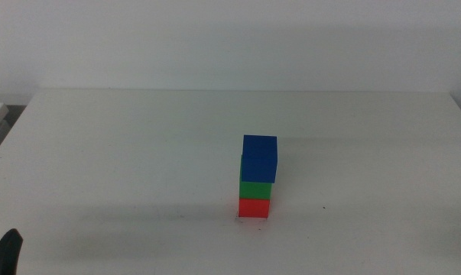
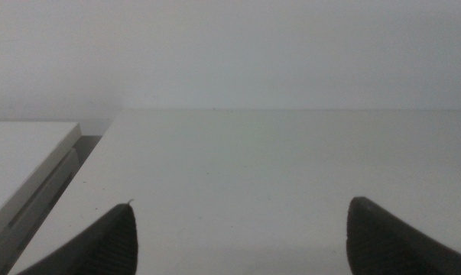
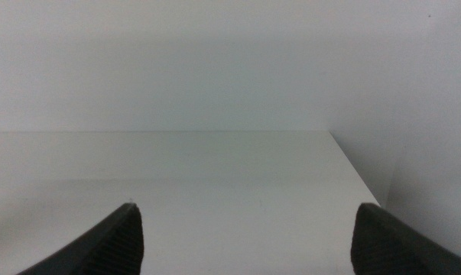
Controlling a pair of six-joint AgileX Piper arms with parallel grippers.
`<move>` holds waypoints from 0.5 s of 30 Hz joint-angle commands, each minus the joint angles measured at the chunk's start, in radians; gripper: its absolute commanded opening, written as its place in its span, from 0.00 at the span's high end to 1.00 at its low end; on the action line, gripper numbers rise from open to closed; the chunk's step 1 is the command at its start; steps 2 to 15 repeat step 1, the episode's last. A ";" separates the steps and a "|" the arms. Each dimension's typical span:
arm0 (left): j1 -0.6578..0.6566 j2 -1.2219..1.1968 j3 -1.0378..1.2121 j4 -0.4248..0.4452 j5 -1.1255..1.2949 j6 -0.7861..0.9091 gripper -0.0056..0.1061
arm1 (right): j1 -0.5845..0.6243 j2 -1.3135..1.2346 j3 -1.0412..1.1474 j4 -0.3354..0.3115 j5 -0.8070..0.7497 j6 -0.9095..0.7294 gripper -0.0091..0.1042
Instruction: Stack red cubes first, then green, then blue cubes in a specific spot.
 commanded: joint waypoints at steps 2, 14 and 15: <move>0.003 -0.004 0.001 0.003 -0.006 -0.003 0.11 | 0.003 -0.005 0.004 0.001 -0.011 -0.011 0.14; 0.003 -0.004 0.001 0.003 -0.006 -0.003 0.11 | 0.003 -0.005 0.004 0.001 -0.011 -0.011 0.14; 0.003 -0.004 0.001 0.003 -0.006 -0.003 0.11 | 0.003 -0.005 0.004 0.001 -0.011 -0.011 0.14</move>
